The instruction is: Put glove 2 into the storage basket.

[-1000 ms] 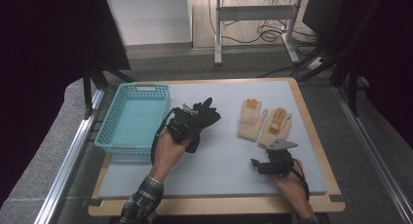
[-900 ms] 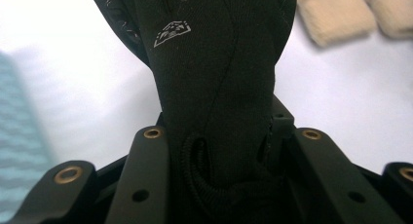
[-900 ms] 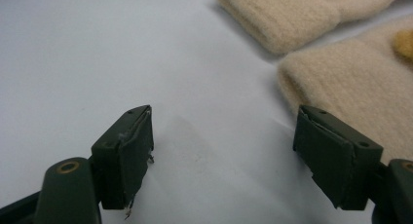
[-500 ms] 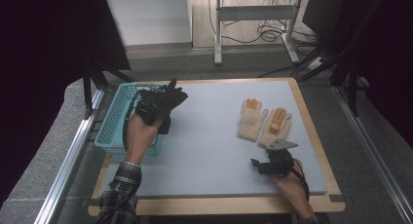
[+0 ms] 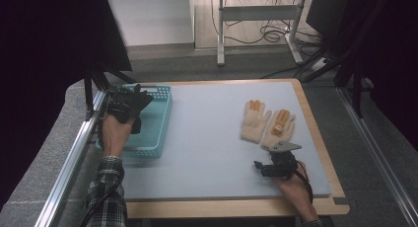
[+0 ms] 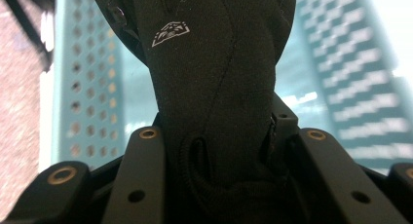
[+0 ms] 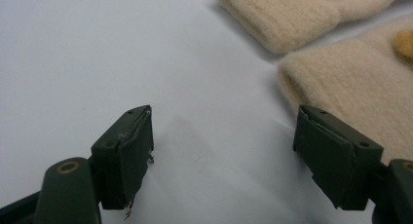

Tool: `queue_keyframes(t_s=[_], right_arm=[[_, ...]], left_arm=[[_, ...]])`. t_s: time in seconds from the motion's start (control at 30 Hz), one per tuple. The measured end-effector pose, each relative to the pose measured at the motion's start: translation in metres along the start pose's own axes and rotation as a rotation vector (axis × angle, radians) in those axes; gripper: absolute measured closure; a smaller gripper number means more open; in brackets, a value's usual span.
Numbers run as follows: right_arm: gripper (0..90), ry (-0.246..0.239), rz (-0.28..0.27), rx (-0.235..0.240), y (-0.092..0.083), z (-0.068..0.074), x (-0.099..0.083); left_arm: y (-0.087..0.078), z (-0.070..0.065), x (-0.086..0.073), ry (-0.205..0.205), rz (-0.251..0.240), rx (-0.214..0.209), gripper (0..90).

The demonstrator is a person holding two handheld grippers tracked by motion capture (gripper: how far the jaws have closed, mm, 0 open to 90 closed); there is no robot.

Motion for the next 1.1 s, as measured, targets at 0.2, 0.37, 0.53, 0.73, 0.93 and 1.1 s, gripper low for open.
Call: queue_keyframes(t_s=[0.2, 0.37, 0.53, 0.73, 0.93, 1.1], right_arm=[[22.1, 0.000, 0.000, 0.000, 0.000, 0.000, 0.000], [22.0, 0.000, 0.000, 0.001, 0.000, 0.000, 0.000], [21.9, -0.001, 0.000, 0.002, 0.000, 0.000, 0.000], [21.8, -0.002, 0.000, 0.002, 0.000, 0.000, 0.000], [21.7, -0.002, -0.001, 0.001, 0.000, 0.000, 0.000], [21.7, -0.001, 0.000, 0.001, 0.000, 0.000, 0.000]], left_arm=[[0.032, 0.011, -0.003, 0.015, 0.080, 0.017, 60.6], [0.056, 0.017, -0.004, 0.049, 0.160, 0.082, 57.6], [0.065, 0.019, -0.008, 0.087, 0.194, 0.133, 43.0], [0.055, 0.023, -0.010, 0.065, 0.182, 0.084, 10.8], [0.036, 0.027, -0.010, 0.035, 0.124, -0.001, 3.6], [0.025, 0.028, -0.014, 0.025, 0.081, -0.048, 2.7]])
Point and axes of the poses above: each handheld gripper's, and its own axes: y roughly forward along the jaws, x roughly out of its top, z roughly to its left, the point moved 3 cm from there along y, roughly forward along the jaws
